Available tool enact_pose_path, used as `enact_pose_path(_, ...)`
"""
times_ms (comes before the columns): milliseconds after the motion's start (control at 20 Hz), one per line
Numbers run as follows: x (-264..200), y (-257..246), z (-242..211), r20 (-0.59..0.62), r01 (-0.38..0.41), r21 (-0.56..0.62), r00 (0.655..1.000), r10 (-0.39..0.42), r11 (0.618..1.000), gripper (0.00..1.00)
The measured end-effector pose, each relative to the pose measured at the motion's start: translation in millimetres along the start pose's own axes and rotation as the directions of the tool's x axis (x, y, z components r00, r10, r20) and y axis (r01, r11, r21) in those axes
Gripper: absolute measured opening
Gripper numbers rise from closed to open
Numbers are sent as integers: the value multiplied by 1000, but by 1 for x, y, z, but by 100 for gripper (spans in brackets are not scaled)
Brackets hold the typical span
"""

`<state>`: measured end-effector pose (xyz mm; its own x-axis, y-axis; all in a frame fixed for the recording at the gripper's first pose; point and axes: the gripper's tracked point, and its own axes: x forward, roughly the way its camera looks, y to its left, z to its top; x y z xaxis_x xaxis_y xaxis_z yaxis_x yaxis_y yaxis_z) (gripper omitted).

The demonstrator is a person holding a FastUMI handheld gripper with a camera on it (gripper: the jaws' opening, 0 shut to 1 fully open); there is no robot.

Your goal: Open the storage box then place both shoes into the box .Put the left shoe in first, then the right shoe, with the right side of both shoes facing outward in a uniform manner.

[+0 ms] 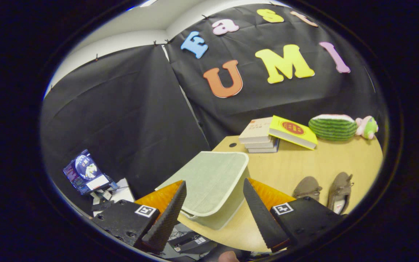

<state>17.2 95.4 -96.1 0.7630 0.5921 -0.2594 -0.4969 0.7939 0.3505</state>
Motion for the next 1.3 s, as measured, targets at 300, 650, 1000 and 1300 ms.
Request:
enact_pose_path(300, 40, -11, -36, -122, -96, 273, 983, 134, 957, 98)
enact_pose_path(650, 73, -20, -54, -185, -110, 498, 956, 230, 860, 80)
enact_pose_path(1000, 88, -20, -55, -178, -128, 653, 932, 316, 746, 49)
enact_pose_path(1300, 78, 11, -20, -133, -186, 615, 933, 333, 766, 6)
